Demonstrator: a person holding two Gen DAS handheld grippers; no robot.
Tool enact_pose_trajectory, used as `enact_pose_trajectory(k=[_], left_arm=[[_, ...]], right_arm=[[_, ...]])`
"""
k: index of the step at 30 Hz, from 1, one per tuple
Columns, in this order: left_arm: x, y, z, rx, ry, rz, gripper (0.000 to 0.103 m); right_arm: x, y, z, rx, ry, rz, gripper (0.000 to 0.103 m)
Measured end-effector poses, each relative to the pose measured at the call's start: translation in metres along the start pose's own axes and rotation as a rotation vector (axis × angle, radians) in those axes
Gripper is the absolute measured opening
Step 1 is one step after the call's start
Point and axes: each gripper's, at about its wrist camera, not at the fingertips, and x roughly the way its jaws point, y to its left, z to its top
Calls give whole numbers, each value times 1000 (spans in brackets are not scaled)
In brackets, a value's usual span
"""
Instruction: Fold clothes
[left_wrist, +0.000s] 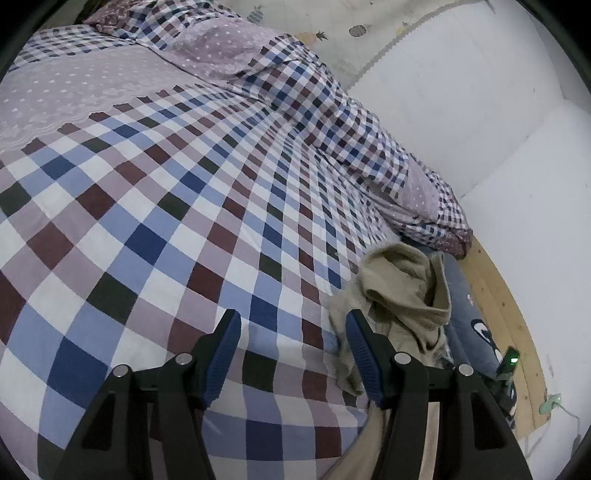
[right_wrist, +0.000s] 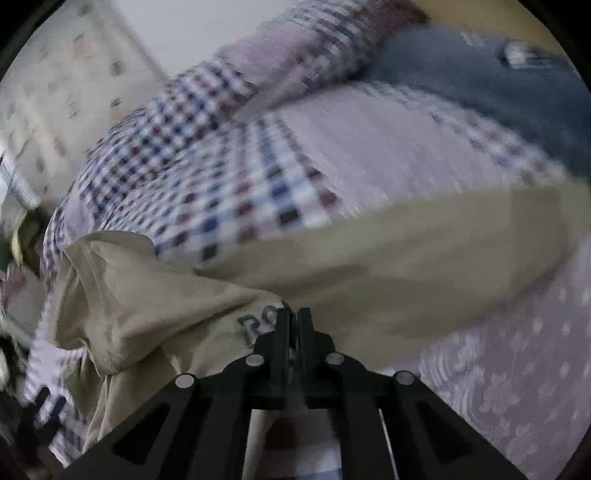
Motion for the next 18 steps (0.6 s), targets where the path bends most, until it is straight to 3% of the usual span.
enact_pose_trajectory(k=[3, 5, 7, 14, 18], left_arm=[[4, -7, -1, 30, 31, -20, 67], [8, -12, -3, 53, 54, -23, 67], [13, -17, -6, 77, 73, -9, 67], [45, -42, -1, 72, 182, -36, 67], [68, -54, 2, 74, 242, 9, 67]], right_arm=[[2, -6, 1, 42, 9, -24, 11], [-8, -10, 5, 47, -25, -11, 35], [-17, -9, 9, 49, -54, 1, 44], [-31, -14, 25, 74, -98, 56, 44], [-36, -22, 25, 98, -103, 79, 45]])
